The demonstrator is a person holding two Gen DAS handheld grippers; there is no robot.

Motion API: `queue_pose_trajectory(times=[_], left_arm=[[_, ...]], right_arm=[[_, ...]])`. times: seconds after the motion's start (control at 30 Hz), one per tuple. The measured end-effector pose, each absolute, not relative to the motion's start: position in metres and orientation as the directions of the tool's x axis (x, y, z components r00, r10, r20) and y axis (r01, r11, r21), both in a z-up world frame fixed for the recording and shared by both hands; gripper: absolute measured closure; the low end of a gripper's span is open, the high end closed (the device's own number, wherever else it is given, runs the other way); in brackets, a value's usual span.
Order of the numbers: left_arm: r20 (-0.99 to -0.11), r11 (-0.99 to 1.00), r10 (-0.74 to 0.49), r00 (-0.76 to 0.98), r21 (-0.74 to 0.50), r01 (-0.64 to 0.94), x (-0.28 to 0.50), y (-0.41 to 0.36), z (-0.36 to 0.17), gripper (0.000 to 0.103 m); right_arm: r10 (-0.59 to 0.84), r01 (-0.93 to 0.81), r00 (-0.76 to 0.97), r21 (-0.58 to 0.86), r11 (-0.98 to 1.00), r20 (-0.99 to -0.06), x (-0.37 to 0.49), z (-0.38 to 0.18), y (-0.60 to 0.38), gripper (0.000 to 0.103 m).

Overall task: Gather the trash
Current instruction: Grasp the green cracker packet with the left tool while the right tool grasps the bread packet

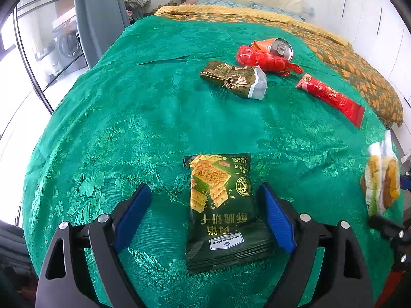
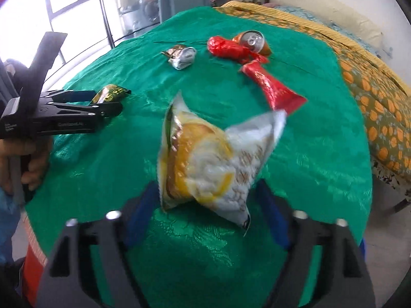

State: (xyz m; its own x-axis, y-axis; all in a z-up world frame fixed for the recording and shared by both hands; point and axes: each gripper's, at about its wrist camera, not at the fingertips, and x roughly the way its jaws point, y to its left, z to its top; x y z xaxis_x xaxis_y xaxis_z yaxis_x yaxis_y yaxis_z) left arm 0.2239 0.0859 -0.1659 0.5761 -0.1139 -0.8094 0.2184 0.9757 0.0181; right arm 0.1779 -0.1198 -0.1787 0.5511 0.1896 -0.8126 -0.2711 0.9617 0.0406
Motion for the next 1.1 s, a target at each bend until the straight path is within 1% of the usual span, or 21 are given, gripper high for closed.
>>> queue_pose_trajectory(times=[0.07, 0.13, 0.23, 0.33, 0.57, 0.97, 1.1], left_arm=[[-0.811, 0.976, -0.109, 0.574, 0.021, 0.215, 0.223, 0.086, -0.166, 0.014], [-0.816, 0.979, -0.095, 0.571, 0.027, 0.202, 0.223, 0.086, -0.167, 0.01], [-0.818, 0.98, -0.092, 0.568, 0.025, 0.195, 0.222, 0.087, -0.168, 0.008], [-0.818, 0.981, -0.087, 0.569, 0.03, 0.193, 0.221, 0.087, -0.168, 0.008], [-0.818, 0.981, -0.087, 0.568, 0.03, 0.193, 0.222, 0.087, -0.168, 0.007], [-0.819, 0.981, -0.082, 0.568, 0.034, 0.19, 0.223, 0.088, -0.169, 0.006], [-0.822, 0.981, -0.096, 0.562, 0.017, 0.194, 0.222, 0.089, -0.169, 0.006]], right_arm=[[0.201, -0.262, 0.556, 0.059, 0.963, -0.807, 0.179, -0.184, -0.12, 0.024], [0.189, -0.242, 0.569, 0.056, 0.969, -0.8, 0.185, -0.186, -0.118, 0.02], [0.182, -0.211, 0.583, 0.069, 0.975, -0.792, 0.19, -0.187, -0.118, 0.018], [0.162, -0.207, 0.594, 0.045, 0.977, -0.788, 0.189, -0.188, -0.114, 0.016], [0.155, -0.205, 0.592, 0.038, 0.978, -0.791, 0.19, -0.189, -0.115, 0.015], [0.156, -0.204, 0.593, 0.04, 0.978, -0.79, 0.191, -0.19, -0.115, 0.014], [0.174, -0.2, 0.598, 0.065, 0.978, -0.782, 0.188, -0.189, -0.119, 0.014]])
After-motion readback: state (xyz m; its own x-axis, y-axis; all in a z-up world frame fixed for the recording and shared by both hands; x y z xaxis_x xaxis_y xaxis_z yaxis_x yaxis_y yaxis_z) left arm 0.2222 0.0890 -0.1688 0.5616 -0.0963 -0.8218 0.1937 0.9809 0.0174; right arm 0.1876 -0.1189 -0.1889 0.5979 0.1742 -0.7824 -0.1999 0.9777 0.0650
